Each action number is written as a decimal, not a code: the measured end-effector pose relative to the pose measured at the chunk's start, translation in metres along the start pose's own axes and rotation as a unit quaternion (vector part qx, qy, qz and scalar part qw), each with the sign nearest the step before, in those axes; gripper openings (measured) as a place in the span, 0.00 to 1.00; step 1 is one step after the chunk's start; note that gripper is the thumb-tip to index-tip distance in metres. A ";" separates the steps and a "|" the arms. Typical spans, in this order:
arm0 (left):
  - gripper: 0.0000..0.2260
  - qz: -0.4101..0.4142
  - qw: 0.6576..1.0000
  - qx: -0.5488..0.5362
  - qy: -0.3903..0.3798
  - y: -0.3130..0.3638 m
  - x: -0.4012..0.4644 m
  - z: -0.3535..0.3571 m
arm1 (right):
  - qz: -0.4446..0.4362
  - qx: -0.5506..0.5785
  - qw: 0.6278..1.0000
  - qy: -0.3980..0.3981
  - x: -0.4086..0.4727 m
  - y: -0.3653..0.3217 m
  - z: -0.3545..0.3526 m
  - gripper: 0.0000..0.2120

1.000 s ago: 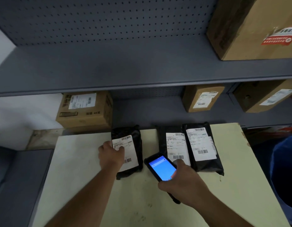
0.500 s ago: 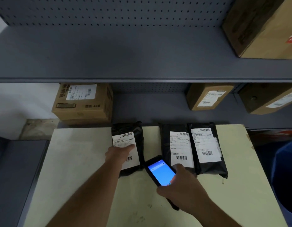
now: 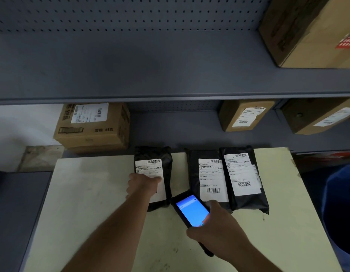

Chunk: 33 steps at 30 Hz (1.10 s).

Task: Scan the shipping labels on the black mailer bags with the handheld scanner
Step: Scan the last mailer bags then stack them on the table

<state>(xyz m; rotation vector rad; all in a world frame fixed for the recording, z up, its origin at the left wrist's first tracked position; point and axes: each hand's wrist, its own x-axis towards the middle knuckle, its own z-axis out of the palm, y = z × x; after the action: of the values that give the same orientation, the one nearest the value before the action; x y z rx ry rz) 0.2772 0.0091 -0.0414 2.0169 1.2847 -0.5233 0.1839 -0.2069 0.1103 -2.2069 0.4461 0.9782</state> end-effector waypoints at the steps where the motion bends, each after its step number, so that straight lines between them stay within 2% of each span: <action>1: 0.44 0.003 1.000 0.007 0.004 0.001 -0.001 0.000 | 0.000 -0.001 1.000 -0.001 0.000 0.001 -0.001 0.24; 6: 0.43 0.016 1.000 0.007 0.009 0.003 -0.009 -0.006 | -0.010 0.001 1.000 -0.002 -0.001 0.002 -0.006 0.24; 12: 0.35 0.005 0.998 -0.056 -0.031 0.004 -0.010 -0.017 | -0.024 -0.011 1.000 0.005 -0.004 0.003 -0.011 0.20; 16: 0.22 0.048 0.993 -0.078 -0.079 0.005 -0.020 -0.030 | -0.025 -0.015 1.000 0.008 -0.009 0.001 -0.010 0.22; 18: 0.19 0.059 0.990 -0.086 -0.098 0.005 -0.026 -0.035 | -0.028 -0.016 0.999 0.009 -0.012 0.000 -0.009 0.22; 24: 0.17 0.096 0.985 -0.095 -0.106 -0.001 -0.037 -0.058 | -0.053 -0.032 0.997 0.045 -0.025 -0.003 -0.015 0.20; 29: 0.20 0.115 0.979 -0.139 -0.094 -0.007 -0.042 -0.080 | -0.065 -0.053 0.994 0.064 -0.038 -0.007 -0.019 0.21; 33: 0.18 0.132 0.974 -0.157 -0.095 -0.011 -0.049 -0.097 | -0.075 -0.057 0.993 0.072 -0.048 -0.010 -0.019 0.20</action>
<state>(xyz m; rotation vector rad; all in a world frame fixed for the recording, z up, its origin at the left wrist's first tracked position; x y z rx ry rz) 0.2443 0.0519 0.0531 1.7878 0.9023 -0.3530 0.1672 -0.2117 0.1605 -2.3861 0.2906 0.7859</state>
